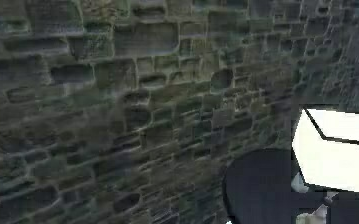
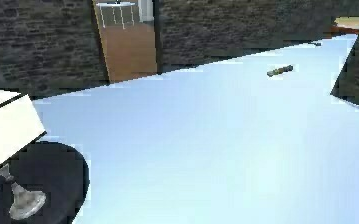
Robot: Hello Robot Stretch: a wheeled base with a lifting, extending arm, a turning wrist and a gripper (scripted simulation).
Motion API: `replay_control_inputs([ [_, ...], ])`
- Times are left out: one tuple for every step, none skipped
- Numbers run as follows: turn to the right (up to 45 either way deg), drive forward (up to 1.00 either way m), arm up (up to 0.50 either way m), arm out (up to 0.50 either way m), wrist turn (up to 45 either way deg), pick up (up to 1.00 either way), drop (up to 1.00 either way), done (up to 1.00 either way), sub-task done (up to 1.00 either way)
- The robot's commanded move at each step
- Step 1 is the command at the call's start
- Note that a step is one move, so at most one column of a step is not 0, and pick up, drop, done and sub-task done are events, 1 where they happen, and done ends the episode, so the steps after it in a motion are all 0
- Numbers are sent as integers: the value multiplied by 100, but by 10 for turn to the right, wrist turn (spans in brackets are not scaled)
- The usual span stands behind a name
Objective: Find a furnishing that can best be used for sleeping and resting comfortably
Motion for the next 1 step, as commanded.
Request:
replay_control_inputs([
  [450, 0, 0, 0, 0, 0, 0, 0, 0],
])
